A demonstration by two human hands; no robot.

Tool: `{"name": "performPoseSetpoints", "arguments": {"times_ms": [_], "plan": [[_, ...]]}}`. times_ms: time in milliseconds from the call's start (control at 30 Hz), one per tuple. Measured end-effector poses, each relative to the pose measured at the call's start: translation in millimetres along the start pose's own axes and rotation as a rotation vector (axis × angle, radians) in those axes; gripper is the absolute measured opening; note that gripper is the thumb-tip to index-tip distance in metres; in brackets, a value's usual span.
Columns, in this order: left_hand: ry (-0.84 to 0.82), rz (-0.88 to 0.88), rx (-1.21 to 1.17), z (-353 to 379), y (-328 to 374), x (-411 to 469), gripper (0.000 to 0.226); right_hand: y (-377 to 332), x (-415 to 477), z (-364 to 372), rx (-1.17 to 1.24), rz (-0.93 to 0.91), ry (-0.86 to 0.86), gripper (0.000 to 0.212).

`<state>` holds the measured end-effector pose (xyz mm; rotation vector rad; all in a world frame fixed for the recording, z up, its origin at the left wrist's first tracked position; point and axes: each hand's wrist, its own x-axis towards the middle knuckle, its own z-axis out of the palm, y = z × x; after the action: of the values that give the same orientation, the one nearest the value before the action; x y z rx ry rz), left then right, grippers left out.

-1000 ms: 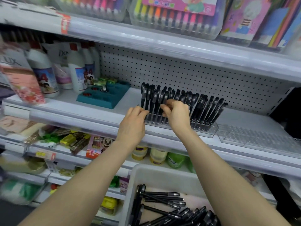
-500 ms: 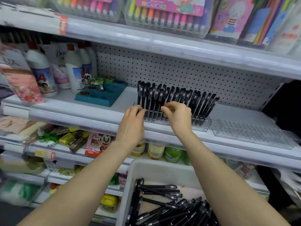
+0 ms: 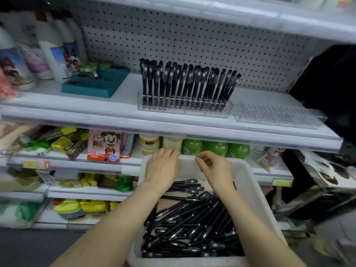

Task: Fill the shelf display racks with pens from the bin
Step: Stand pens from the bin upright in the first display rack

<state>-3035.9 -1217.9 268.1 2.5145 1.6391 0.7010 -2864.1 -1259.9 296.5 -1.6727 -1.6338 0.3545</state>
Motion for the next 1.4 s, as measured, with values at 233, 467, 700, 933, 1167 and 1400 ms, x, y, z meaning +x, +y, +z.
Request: {"name": "performPoseSetpoints", "arguments": {"times_ms": [233,467,700,933,1167,1400], "plan": [[0.006,0.019,0.009,-0.8,0.8,-0.4,0.030,12.3,-12.3,17.4,-0.225,-0.082,-0.371,0.006],[0.008,0.017,0.009,-0.6,0.2,-0.4,0.030,16.5,-16.4,30.4,-0.486,-0.151,-0.574,0.019],[-0.012,0.007,-0.020,-3.3,0.6,-1.4,0.033,16.0,-4.8,0.5,-0.343,-0.008,-0.599,0.016],[-0.088,0.037,-0.009,-11.5,-1.9,6.6,0.037,7.8,25.9,-59.7,0.210,0.161,-0.368,0.011],[0.178,0.147,-0.037,-54.3,-8.9,32.2,0.030,-26.7,65.5,-90.5,0.558,0.157,-0.202,0.025],[0.302,0.045,0.038,-102.5,-26.7,87.3,0.043,-85.8,119.4,-93.4,0.397,0.003,0.089,0.015]]}}
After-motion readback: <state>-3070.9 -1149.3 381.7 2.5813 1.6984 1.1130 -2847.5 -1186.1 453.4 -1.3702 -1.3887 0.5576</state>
